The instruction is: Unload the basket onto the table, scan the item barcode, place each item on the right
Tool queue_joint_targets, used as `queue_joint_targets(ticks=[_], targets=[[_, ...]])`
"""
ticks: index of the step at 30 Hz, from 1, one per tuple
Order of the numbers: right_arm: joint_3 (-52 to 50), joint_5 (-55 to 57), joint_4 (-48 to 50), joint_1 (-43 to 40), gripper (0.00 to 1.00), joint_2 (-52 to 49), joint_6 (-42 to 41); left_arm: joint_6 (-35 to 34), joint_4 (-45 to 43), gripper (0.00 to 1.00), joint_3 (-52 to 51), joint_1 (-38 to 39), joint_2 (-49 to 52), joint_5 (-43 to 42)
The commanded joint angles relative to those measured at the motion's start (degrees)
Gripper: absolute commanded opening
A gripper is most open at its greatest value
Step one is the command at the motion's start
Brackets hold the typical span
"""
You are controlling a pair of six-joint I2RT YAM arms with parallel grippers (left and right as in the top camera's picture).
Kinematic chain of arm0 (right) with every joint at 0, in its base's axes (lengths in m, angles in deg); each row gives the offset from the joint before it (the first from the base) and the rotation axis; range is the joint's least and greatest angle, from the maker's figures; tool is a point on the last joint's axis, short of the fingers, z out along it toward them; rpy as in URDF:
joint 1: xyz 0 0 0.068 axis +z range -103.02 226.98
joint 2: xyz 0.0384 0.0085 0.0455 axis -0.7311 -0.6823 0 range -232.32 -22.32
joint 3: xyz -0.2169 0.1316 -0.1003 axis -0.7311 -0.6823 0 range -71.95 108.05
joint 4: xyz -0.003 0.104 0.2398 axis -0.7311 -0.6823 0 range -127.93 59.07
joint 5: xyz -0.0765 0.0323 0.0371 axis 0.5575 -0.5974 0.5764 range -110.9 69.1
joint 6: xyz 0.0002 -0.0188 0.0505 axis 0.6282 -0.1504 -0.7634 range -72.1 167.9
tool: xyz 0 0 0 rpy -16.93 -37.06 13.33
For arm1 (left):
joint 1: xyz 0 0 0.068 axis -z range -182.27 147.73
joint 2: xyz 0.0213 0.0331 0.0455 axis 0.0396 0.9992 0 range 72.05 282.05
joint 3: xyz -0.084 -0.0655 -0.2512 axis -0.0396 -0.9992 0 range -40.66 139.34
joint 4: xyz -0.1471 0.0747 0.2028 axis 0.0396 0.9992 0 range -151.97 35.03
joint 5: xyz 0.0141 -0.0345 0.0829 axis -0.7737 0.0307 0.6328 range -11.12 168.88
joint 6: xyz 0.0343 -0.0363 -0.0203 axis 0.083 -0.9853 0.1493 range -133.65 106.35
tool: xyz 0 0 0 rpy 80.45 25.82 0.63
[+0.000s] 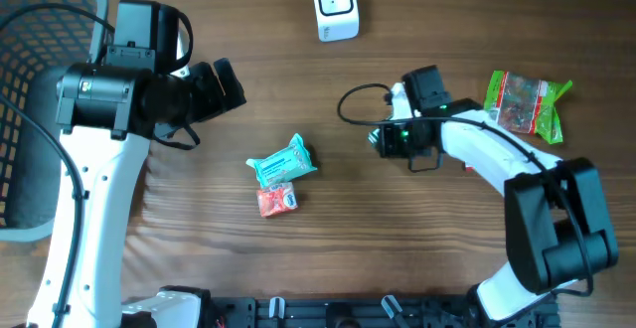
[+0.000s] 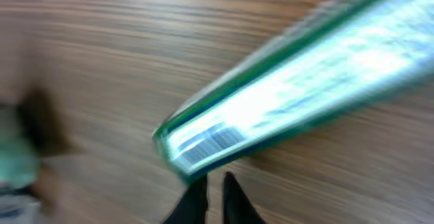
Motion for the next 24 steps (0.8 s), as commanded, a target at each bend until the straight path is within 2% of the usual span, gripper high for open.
queue_joint_targets(ticks=[1, 3, 7, 10, 17, 24], targets=[[-0.2, -4.4, 3.2, 3.0, 0.18, 0.3, -0.6, 0.0, 0.0, 1.0, 0.3, -0.4, 0.0, 0.5], [0.1, -5.2, 4.6, 3.4, 0.18, 0.3, 0.3, 0.0, 0.0, 1.0, 0.3, -0.4, 0.0, 0.6], [3.5, -12.9, 3.5, 1.5, 0.25, 2.5, 2.9, 0.0, 0.0, 1.0, 0.3, -0.4, 0.0, 0.5], [6.4, -13.0, 3.7, -1.7, 0.24, 5.8, 2.1, 0.0, 0.0, 1.0, 0.3, -0.4, 0.0, 0.5], [9.6, 1.2, 8.3, -7.2, 0.17, 5.7, -0.8, 0.0, 0.0, 1.0, 0.3, -0.4, 0.0, 0.5], [9.6, 4.7, 13.6, -7.2, 0.15, -2.0, 1.0, 0.0, 0.0, 1.0, 0.3, -0.4, 0.0, 0.6]])
